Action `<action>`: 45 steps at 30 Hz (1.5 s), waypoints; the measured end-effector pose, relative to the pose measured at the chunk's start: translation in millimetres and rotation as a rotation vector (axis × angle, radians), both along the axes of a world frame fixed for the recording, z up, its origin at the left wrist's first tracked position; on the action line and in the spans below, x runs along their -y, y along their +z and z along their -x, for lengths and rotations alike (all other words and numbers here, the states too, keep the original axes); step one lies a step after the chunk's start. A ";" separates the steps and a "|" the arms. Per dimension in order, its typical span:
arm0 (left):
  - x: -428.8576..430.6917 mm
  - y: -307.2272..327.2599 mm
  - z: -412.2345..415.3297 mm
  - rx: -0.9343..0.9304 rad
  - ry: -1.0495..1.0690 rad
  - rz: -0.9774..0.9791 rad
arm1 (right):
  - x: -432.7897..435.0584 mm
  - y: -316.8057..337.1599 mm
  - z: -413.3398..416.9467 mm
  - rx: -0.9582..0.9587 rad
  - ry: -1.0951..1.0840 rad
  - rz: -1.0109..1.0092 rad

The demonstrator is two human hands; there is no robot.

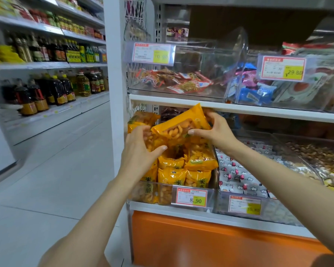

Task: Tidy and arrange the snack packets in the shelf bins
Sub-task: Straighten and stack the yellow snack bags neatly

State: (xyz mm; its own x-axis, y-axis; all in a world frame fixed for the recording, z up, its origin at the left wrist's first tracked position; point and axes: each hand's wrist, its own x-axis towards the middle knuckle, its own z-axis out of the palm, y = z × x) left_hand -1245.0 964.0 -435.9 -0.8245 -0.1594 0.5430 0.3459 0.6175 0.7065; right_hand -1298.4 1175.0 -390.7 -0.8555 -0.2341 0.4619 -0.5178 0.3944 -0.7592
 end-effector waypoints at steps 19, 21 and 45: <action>-5.3 -4.5 26.0 -0.017 0.068 0.637 | 27.9 9.2 67.9 -0.137 -0.339 -0.674; -8.4 0.2 30.3 -0.042 0.049 0.701 | 31.1 13.2 76.4 -0.083 -0.350 -0.739; -26.1 8.1 72.9 0.231 0.155 1.249 | 37.0 15.1 105.4 0.136 0.008 -1.121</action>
